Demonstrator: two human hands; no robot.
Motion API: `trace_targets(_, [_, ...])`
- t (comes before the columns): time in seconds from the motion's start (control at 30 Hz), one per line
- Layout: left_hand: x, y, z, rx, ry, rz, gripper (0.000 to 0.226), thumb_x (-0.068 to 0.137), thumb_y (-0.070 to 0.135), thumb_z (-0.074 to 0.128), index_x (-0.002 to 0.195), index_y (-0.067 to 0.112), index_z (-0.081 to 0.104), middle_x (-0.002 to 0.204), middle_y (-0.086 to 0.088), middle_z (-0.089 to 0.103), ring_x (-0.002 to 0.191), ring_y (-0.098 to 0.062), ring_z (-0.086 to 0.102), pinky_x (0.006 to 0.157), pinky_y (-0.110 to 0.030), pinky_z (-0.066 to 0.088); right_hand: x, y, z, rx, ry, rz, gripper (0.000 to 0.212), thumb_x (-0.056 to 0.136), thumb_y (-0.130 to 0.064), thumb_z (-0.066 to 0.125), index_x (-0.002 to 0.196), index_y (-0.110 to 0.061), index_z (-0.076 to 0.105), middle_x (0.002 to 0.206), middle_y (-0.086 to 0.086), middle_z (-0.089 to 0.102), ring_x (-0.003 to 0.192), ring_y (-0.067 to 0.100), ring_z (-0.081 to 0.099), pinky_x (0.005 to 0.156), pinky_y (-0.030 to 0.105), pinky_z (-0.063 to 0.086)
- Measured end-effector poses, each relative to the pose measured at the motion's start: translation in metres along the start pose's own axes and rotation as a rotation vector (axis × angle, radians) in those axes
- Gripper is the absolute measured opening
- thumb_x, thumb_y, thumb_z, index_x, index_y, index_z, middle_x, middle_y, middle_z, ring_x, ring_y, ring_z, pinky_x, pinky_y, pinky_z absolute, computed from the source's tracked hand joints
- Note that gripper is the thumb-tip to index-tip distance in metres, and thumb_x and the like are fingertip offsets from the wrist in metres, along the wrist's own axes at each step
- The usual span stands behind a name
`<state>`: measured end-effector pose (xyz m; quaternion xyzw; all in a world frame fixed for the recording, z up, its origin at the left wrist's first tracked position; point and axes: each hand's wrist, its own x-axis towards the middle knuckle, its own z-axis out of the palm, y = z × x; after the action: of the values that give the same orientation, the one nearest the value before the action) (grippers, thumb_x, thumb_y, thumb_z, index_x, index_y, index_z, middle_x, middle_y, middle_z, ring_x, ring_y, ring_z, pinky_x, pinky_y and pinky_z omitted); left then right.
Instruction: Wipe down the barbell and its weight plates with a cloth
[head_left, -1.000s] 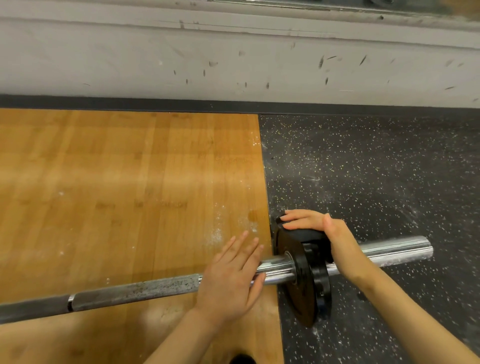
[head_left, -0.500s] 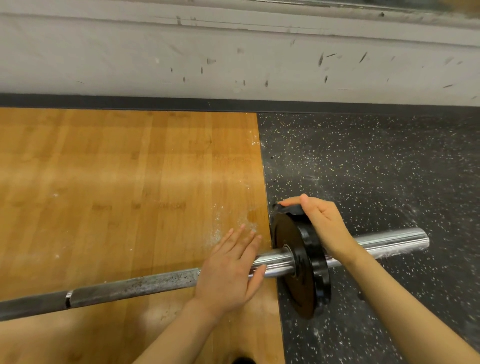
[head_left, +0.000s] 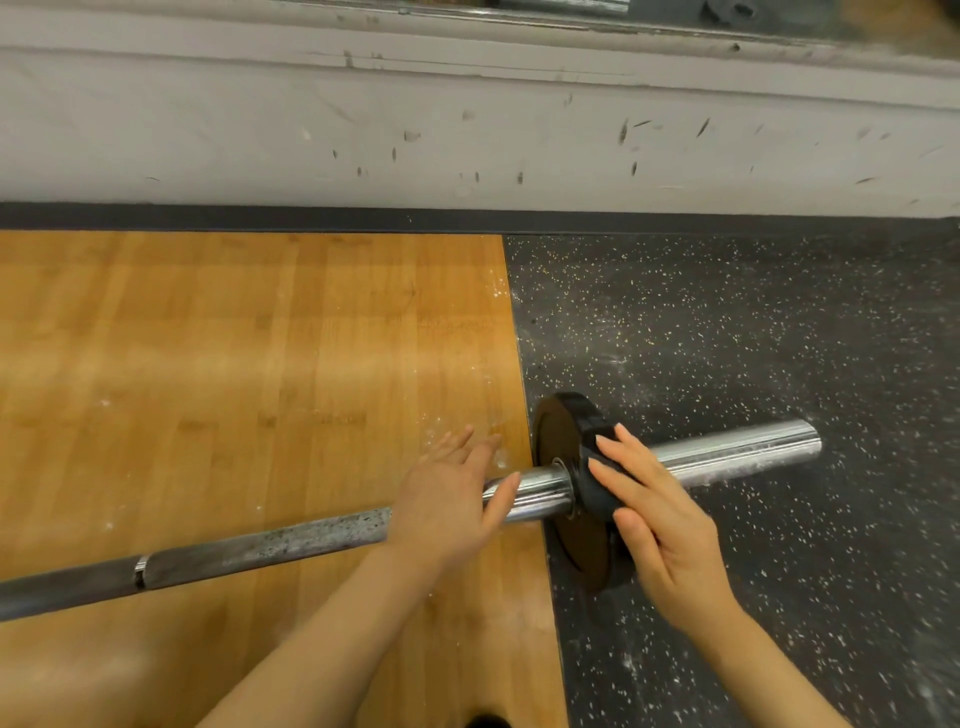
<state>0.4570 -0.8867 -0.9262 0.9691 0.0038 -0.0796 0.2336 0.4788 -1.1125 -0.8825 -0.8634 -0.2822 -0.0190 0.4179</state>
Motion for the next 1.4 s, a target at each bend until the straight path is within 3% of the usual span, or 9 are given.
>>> trace_targets(0.33, [0.018, -0.006, -0.006, -0.033, -0.045, -0.038, 0.077, 0.091, 0.07, 0.008, 0.148, 0.026, 0.036, 0.148, -0.007, 0.045, 0.144, -0.02, 0.028, 0.113, -0.035, 0.026, 0.034, -0.011, -0.006, -0.04, -0.105, 0.092, 0.036, 0.102, -0.031, 0.044, 0.136, -0.022, 0.051, 0.151, -0.011, 0.039, 0.145, 0.011, 0.027, 0.117, 0.025, 0.023])
trace_targets(0.63, [0.029, -0.011, -0.014, -0.06, -0.12, -0.039, 0.074, 0.091, 0.067, 0.014, 0.149, 0.026, 0.033, 0.149, -0.004, 0.044, 0.144, -0.02, 0.028, 0.114, -0.039, 0.029, 0.008, -0.011, 0.001, -0.168, -0.024, 0.008, 0.043, 0.102, -0.033, 0.04, 0.136, -0.009, 0.051, 0.15, 0.003, 0.041, 0.144, 0.018, 0.03, 0.117, 0.031, 0.025])
trace_targets(0.73, [0.026, -0.007, -0.019, 0.014, -0.044, 0.001, 0.075, 0.094, 0.063, 0.003, 0.148, 0.023, 0.036, 0.149, -0.006, 0.044, 0.144, -0.02, 0.027, 0.116, -0.034, 0.02, 0.016, -0.011, 0.003, -0.176, -0.009, 0.003, 0.042, 0.099, -0.028, 0.044, 0.134, -0.009, 0.054, 0.149, 0.002, 0.043, 0.144, 0.016, 0.031, 0.117, 0.029, 0.025])
trace_targets(0.83, [0.02, 0.001, -0.026, 0.114, 0.106, 0.09, 0.068, 0.099, 0.053, 0.01, 0.146, 0.016, 0.04, 0.152, -0.006, 0.039, 0.145, -0.02, 0.025, 0.117, -0.031, 0.007, 0.034, -0.011, 0.003, -0.121, -0.01, 0.068, 0.04, 0.1, -0.029, 0.047, 0.134, -0.01, 0.057, 0.149, -0.004, 0.043, 0.143, 0.011, 0.031, 0.117, 0.025, 0.024])
trace_targets(0.93, [0.005, 0.007, -0.024, 0.158, 0.243, 0.196, 0.057, 0.101, 0.042, 0.026, 0.142, 0.008, 0.046, 0.151, -0.01, 0.039, 0.144, -0.024, 0.029, 0.12, -0.037, 0.016, 0.051, -0.009, 0.003, -0.065, -0.026, 0.112, 0.044, 0.098, -0.034, 0.041, 0.133, -0.014, 0.056, 0.147, -0.01, 0.042, 0.142, 0.005, 0.031, 0.116, 0.02, 0.023])
trace_targets(1.1, [-0.015, 0.005, -0.002, 0.277, 0.188, 0.233, 0.06, 0.103, 0.048, 0.02, 0.149, 0.01, 0.03, 0.158, -0.009, 0.025, 0.148, -0.025, 0.017, 0.117, -0.042, 0.016, 0.063, -0.004, 0.002, -0.014, -0.044, 0.115, 0.041, 0.098, -0.033, 0.041, 0.133, -0.017, 0.056, 0.145, -0.009, 0.046, 0.14, 0.001, 0.032, 0.115, 0.017, 0.023])
trace_targets(1.27, [-0.008, -0.007, 0.004, 0.393, 0.151, 0.314, 0.063, 0.103, 0.05, 0.018, 0.145, 0.009, 0.043, 0.154, -0.008, 0.034, 0.146, -0.027, 0.023, 0.115, -0.044, 0.023, 0.059, -0.001, 0.001, 0.062, 0.171, 0.12, 0.033, 0.1, -0.022, 0.046, 0.131, -0.018, 0.056, 0.139, -0.012, 0.052, 0.135, 0.005, 0.042, 0.112, 0.02, 0.031])
trace_targets(1.4, [-0.001, -0.009, 0.002, 0.374, 0.146, 0.31, 0.063, 0.103, 0.05, 0.018, 0.145, 0.009, 0.043, 0.154, -0.007, 0.035, 0.146, -0.026, 0.023, 0.116, -0.044, 0.022, 0.057, -0.001, -0.004, 0.109, 0.381, 0.149, 0.035, 0.101, -0.026, 0.043, 0.131, -0.015, 0.057, 0.137, -0.011, 0.054, 0.132, 0.007, 0.047, 0.111, 0.02, 0.033])
